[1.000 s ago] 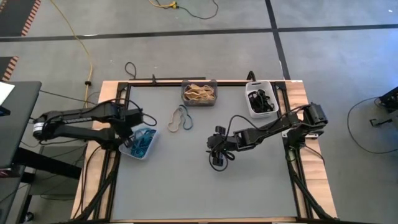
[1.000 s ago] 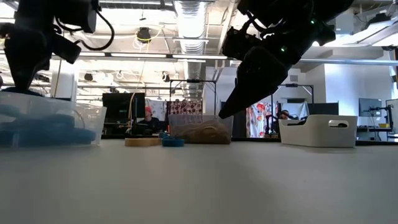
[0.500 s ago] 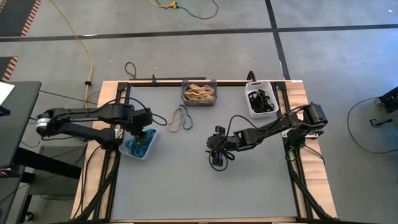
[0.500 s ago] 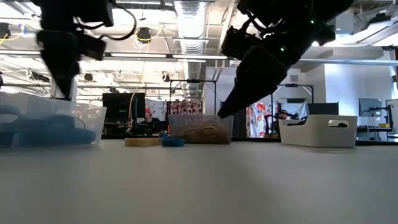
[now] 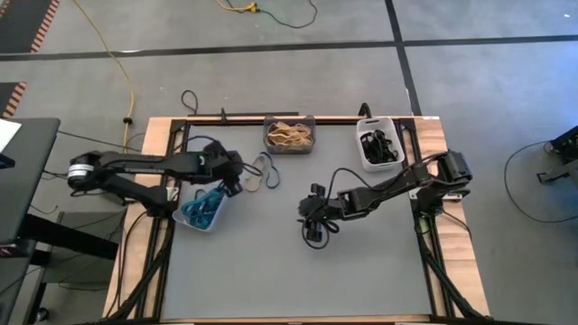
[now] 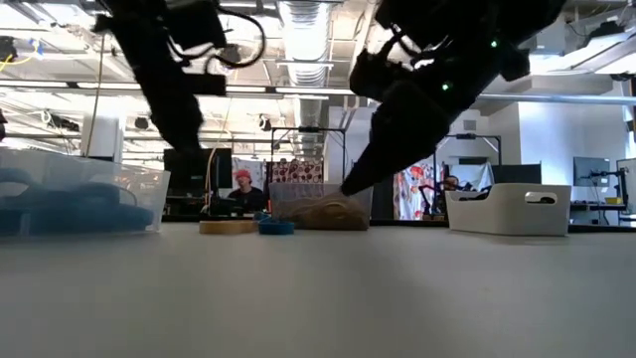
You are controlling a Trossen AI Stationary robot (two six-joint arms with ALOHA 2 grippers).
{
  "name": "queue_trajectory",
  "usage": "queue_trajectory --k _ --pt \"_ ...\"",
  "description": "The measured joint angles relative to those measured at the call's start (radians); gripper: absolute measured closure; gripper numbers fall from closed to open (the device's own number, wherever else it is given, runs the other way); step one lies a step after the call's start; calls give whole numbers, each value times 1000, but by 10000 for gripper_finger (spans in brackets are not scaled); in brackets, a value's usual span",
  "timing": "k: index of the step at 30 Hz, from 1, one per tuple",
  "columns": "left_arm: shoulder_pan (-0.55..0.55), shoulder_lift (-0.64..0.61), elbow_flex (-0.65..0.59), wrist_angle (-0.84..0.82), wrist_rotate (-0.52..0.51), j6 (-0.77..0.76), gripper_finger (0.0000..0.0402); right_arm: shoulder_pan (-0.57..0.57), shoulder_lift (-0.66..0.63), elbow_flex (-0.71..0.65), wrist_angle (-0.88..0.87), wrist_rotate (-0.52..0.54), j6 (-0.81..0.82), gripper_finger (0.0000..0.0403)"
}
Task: Sort rubber bands into baskets
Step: Put the brown rubber band into the black bin
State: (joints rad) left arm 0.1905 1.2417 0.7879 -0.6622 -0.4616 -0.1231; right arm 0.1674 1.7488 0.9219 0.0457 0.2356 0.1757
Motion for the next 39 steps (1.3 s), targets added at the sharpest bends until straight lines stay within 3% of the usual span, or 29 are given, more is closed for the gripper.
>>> queue_trajectory --k 8,14,18,28,39 --pt "6 266 1 149 251 97 191 -9 54 2 5 -25 -8 180" --pt "5 416 42 159 223 120 191 -13 56 2 6 -30 -8 180" --pt "5 432 75 146 221 137 191 -17 56 3 6 -30 -8 180" --pt "3 316 167 31 213 138 191 -17 30 2 -16 -30 -24 180" --pt "-19 -8 227 -131 212 55 191 12 -228 3 -118 -30 -69 180"
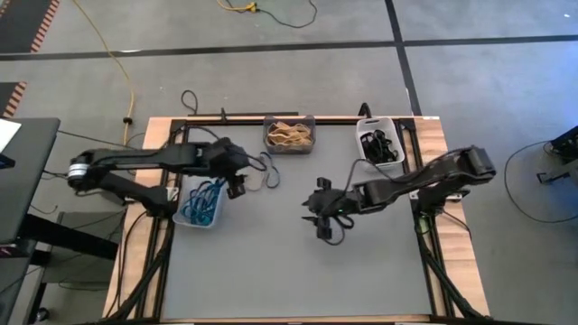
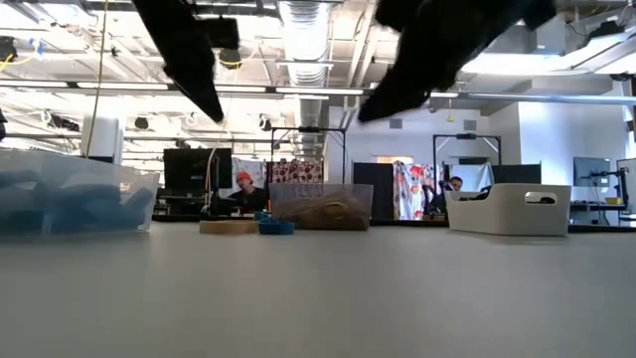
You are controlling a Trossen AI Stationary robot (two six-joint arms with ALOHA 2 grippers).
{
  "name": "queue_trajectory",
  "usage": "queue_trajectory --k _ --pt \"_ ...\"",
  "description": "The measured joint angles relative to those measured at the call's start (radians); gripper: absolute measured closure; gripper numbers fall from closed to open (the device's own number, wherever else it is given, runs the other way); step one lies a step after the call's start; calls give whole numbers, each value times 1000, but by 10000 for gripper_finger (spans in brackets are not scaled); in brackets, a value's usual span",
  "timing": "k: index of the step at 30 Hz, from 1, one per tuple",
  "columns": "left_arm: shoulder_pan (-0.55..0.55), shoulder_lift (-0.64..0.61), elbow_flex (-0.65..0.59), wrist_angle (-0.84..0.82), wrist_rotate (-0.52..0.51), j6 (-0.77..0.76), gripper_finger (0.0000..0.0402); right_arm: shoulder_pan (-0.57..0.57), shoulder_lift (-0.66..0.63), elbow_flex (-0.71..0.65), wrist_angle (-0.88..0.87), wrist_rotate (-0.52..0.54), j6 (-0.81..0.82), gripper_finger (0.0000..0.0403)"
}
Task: Sort rubber bands into baskets
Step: Put the brown rubber band into the black bin
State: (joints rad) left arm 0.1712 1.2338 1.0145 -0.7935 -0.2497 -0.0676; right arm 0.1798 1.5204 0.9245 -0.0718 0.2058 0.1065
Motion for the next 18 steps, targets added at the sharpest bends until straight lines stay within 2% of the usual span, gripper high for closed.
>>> queue_trajectory --k 5,9,13,18 --pt "-17 -122 -9 -22 1 -68 191 23 -144 0 -62 1 -13 180" --pt "-41 -148 -49 -19 4 -94 191 43 -248 0 -123 3 -26 180" --pt "-64 -100 -99 -11 14 -103 191 65 -313 0 -208 62 -21 180" --pt "-76 32 -138 74 15 -72 191 59 -273 -3 -289 94 23 180"
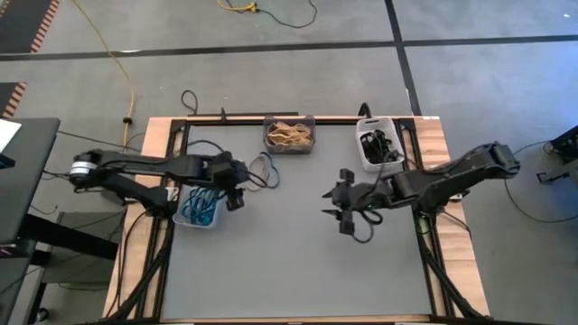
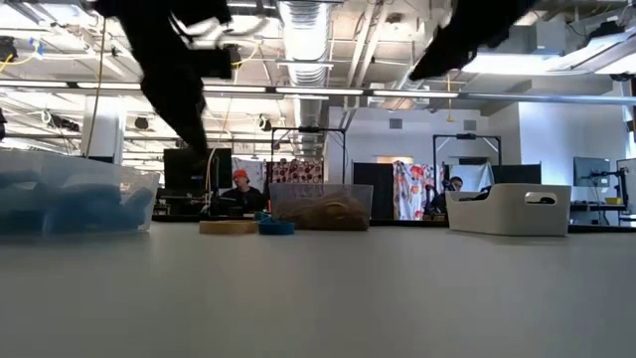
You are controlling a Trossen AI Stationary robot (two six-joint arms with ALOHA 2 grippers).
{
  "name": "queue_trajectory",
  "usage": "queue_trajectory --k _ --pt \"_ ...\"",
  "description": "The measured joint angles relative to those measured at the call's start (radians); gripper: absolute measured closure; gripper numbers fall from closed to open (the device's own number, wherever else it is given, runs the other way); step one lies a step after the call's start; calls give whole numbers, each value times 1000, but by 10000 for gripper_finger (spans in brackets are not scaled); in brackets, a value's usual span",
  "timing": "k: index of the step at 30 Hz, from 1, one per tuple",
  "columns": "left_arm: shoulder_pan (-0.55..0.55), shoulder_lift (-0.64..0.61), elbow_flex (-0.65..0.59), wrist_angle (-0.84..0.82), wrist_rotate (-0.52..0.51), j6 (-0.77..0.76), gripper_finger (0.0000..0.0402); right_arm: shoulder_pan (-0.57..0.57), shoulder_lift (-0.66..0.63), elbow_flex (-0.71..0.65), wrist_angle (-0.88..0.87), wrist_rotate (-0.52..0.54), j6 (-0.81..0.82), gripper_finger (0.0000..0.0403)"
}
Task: Sort rubber bands into baskets
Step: Put the brown rubber band into the black bin
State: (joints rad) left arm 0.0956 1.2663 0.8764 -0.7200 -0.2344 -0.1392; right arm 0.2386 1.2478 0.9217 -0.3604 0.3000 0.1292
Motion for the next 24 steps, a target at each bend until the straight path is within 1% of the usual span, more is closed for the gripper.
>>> queue_trajectory --k 5,10,13,17,19,22,24 --pt "7 157 0 63 -14 53 191 -13 117 -24 28 -1 5 180" --pt "43 279 0 65 -9 85 191 -10 235 -30 92 -12 -1 180" --pt "68 320 0 98 5 97 191 -9 281 -30 132 -50 -6 180" --pt "97 338 0 168 46 133 191 -4 330 -30 185 -97 -22 180" --pt "111 341 0 171 62 151 191 0 352 -30 214 -110 -29 180" --pt "132 356 1 194 115 166 191 5 376 -30 228 -127 -34 180" --pt "139 371 0 179 132 170 191 4 384 -30 238 -143 -39 180"
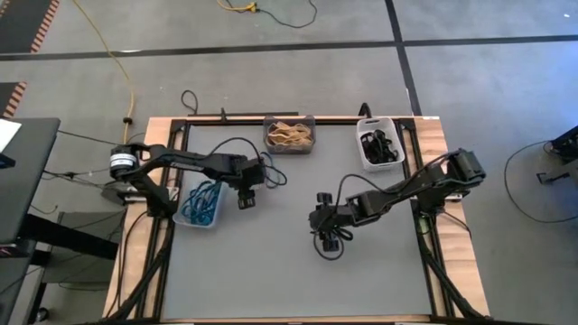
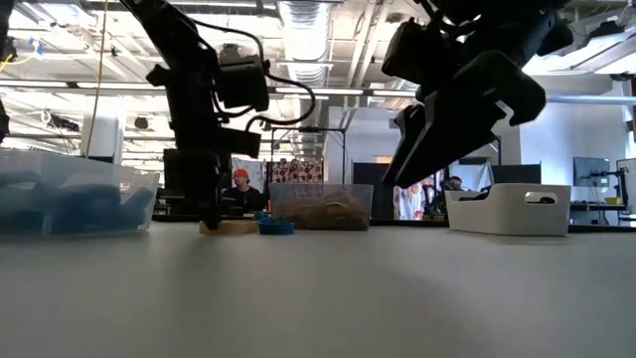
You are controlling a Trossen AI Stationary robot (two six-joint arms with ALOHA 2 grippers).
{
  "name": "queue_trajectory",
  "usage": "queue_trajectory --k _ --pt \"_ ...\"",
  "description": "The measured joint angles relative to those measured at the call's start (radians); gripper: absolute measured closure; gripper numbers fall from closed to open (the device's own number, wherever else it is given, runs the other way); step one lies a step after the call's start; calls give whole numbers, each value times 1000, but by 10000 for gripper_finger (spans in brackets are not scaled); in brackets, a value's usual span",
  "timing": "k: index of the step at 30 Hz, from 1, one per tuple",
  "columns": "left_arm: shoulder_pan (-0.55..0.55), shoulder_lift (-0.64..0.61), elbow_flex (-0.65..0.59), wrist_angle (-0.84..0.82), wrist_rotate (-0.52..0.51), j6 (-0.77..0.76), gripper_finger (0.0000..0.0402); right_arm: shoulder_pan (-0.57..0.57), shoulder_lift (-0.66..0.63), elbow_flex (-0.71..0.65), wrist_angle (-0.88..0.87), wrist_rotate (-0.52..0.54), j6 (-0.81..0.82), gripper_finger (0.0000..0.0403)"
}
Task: Sort rubber bands into baskets
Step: Put the brown rubber band into the black bin
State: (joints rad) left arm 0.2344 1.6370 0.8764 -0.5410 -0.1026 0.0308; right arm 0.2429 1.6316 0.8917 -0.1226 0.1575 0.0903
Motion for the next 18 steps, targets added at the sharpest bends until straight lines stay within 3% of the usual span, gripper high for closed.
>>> queue_trajectory --k 5,12,18 --pt "-4 46 8 20 16 23 224 1 -3 0 0 -4 -2 180" --pt "-18 43 34 -12 22 78 386 6 -13 0 8 -4 -14 180" --pt "-38 31 156 -112 -42 118 401 5 -47 0 -7 -3 -38 180"
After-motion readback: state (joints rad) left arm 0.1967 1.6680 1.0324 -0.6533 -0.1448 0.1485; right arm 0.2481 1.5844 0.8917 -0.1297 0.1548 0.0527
